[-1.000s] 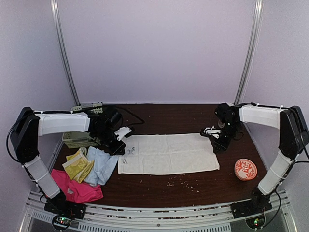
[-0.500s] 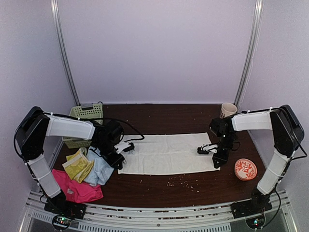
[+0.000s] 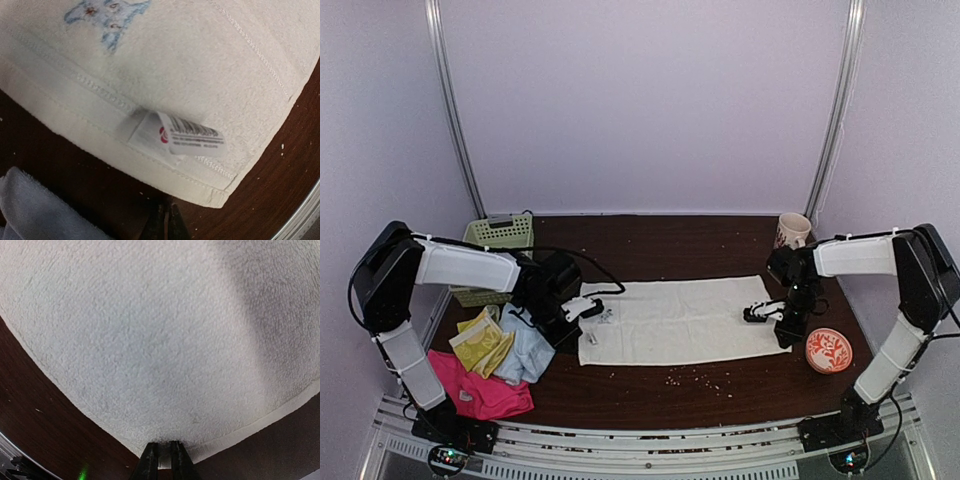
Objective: Roll the towels
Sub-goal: Move the towel to the center of the board, then pick up the towel from the center of the board.
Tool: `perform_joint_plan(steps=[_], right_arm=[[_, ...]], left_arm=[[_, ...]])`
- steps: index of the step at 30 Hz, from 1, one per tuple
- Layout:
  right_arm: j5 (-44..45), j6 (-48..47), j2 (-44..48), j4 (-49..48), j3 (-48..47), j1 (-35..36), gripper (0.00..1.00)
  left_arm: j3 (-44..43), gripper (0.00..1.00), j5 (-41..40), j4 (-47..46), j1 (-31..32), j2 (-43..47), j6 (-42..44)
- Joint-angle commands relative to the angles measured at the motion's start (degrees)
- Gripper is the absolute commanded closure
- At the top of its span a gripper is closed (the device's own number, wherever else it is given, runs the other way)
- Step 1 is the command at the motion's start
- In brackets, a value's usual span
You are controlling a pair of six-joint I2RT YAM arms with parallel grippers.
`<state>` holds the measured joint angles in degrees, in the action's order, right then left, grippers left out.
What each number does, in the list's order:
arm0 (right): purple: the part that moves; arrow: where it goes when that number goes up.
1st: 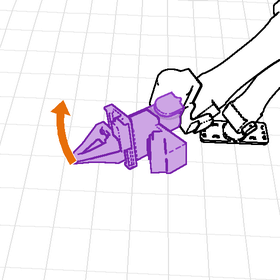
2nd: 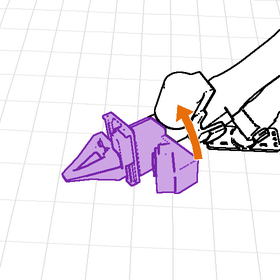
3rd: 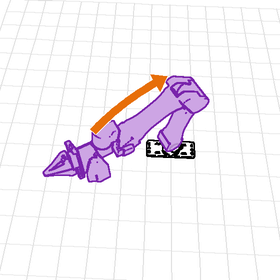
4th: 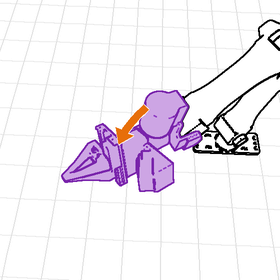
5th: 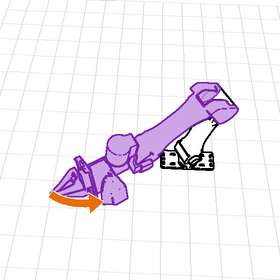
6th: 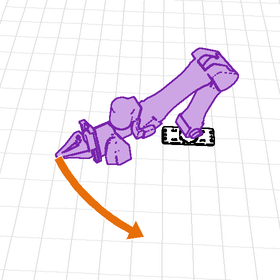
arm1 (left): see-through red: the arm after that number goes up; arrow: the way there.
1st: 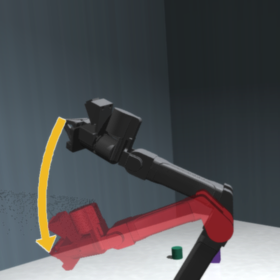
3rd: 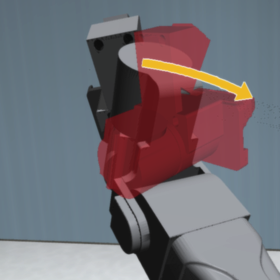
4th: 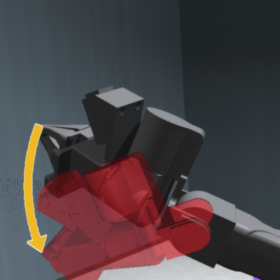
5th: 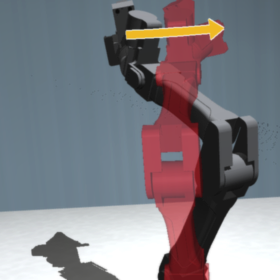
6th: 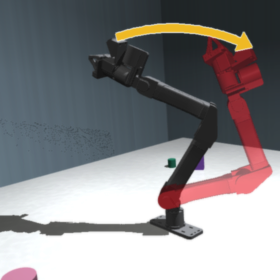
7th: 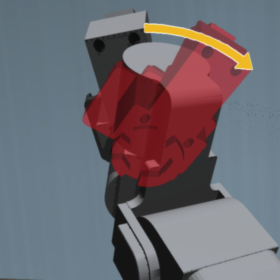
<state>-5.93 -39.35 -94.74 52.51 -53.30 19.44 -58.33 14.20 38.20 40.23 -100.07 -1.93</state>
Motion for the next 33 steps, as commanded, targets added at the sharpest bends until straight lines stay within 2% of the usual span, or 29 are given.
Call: perform_joint_plan(steps=[1,4,9,13,16,20,21,23,26,29,31,33], right_arm=[[4.02,-1.18,-1.18,1.20,2.83,-1.20,0.88],[-0.99,-3.35,0.59,7.25,-2.41,-1.16,0.83],[-10.00,-5.26,3.13,11.09,-13.30,-1.40,0.64],[-13.76,2.03,0.12,4.13,-19.68,-3.11,0.63],[-15.36,9.03,-3.53,-2.19,-22.85,-5.01,0.64],[-10.52,16.82,-7.02,-11.46,-23.88,-6.65,0.66],[-9.27,17.68,-7.78,-12.87,-23.75,-7.04,0.67],[-7.72,18.32,-9.15,-14.59,-23.31,-7.62,0.69],[-5.22,18.35,-10.56,-17.25,-21.67,-7.80,0.71],[-4.12,18.54,-11.49,-19.61,-20.05,-7.82,0.72],[-2.90,18.90,-12.28,-20.64,-19.64,-7.78,0.72],[-1.65,19.04,-12.94,-21.71,-19.12,-7.75,0.73]], left_arm=[[-1.61,0.90,1.98,-2.33,0.13,2.59,-0.41],[-4.75,0.73,3.39,-3.23,0.13,4.92,0.01],[-8.92,0.44,-5.06,-8.59,-1.35,6.68,-3.97],[-11.58,0.42,-7.95,-15.03,-4.27,3.96,-8.75],[-12.57,0.42,-6.81,-20.85,-6.00,1.22,-13.39],[-12.90,0.43,-6.54,-26.22,-6.66,-1.14,-15.47],[-11.85,0.40,-9.03,-27.90,-6.83,-0.99,-16.74],[-9.61,0.26,-13.83,-31.78,-7.58,-0.45,-19.52],[-6.29,0.18,-16.26,-37.07,-9.12,0.33,-21.80],[-6.56,0.11,-16.23,-36.82,-9.47,-0.80,-22.30],[-8.89,0.12,-15.48,-33.89,-9.47,-2.87,-21.77],[-10.06,0.22,-13.81,-32.92,-9.51,-4.22,-20.66]])
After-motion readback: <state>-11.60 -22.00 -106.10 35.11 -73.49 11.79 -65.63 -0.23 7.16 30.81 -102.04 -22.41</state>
